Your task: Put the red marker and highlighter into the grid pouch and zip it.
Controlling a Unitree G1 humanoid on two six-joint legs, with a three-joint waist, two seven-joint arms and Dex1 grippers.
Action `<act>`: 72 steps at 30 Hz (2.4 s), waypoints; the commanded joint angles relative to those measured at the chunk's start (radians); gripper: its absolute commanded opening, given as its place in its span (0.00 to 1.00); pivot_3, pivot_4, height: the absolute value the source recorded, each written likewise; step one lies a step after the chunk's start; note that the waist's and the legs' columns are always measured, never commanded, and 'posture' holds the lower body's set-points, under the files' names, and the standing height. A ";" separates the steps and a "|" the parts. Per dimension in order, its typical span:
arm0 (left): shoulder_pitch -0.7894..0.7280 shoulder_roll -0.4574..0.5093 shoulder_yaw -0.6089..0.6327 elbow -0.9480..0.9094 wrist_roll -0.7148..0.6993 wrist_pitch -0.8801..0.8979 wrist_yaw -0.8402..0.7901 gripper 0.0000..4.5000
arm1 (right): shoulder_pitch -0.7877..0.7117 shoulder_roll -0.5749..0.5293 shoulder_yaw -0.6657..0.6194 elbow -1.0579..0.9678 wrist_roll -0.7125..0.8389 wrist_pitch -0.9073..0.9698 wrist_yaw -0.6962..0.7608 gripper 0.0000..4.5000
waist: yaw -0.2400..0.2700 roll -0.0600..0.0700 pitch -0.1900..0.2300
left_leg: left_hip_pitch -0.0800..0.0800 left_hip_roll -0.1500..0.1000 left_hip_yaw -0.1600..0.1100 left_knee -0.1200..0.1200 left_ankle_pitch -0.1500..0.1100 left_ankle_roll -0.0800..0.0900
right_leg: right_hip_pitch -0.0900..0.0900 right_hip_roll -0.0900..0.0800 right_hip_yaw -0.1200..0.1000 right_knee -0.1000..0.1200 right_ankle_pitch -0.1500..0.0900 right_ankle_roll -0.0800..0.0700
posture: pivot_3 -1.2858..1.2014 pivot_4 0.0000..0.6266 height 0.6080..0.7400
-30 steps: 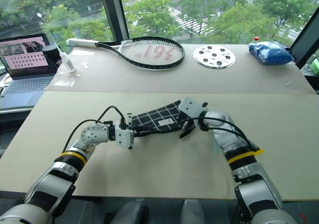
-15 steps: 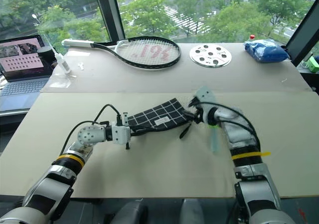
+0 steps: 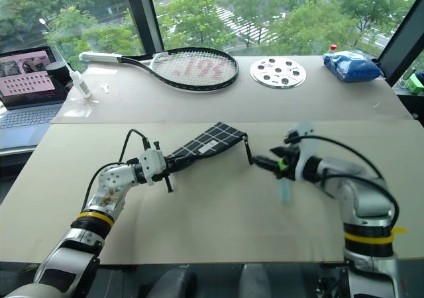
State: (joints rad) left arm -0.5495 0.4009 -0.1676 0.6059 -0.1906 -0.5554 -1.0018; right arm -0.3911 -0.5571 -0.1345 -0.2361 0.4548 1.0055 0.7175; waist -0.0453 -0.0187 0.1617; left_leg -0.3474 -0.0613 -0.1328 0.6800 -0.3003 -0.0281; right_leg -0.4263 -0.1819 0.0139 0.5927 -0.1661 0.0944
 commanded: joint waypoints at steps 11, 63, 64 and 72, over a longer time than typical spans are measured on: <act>0.018 -0.009 0.046 -0.151 -0.045 0.110 -0.035 0.00 | -0.179 0.051 0.118 0.234 -0.162 -0.221 -0.140 0.93 | 0.007 0.000 0.000 | 0.000 0.000 0.000 0.000 0.001 -0.001 | 0.000 0.000 0.000 -0.001 0.000 0.000 | 0.52 0.24 1.00; 0.068 -0.034 0.073 -0.247 -0.037 0.161 -0.018 0.00 | -0.246 0.037 0.345 0.106 -0.329 -0.233 -0.107 0.01 | 0.001 0.000 0.000 | -0.001 0.000 0.000 0.000 0.001 -0.002 | -0.002 0.000 0.000 -0.002 0.000 0.000 | 0.52 0.24 1.00; 0.068 -0.033 0.074 -0.248 -0.038 0.162 -0.018 0.00 | -0.209 0.054 0.368 0.048 -0.314 -0.198 -0.107 0.01 | 0.001 0.000 0.000 | -0.002 0.000 0.000 0.000 0.001 -0.002 | -0.002 0.000 0.000 -0.002 0.000 0.000 | 0.52 0.24 1.00; 0.089 -0.034 0.073 -0.270 -0.039 0.171 -0.022 0.00 | -0.065 0.108 0.479 -0.180 -0.338 -0.047 -0.165 0.01 | 0.006 0.000 0.000 | -0.003 -0.001 -0.001 0.001 0.001 -0.001 | -0.002 0.000 0.000 -0.002 0.000 0.000 | 0.52 0.24 1.00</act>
State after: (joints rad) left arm -0.4621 0.3706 -0.0961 0.3721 -0.2142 -0.3898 -1.0250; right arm -0.4460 -0.4557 0.3409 -0.3372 0.1186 0.9395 0.5626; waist -0.0391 -0.0188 0.1619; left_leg -0.3503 -0.0618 -0.1334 0.6806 -0.2995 -0.0295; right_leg -0.4282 -0.1820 0.0137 0.5911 -0.1656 0.0944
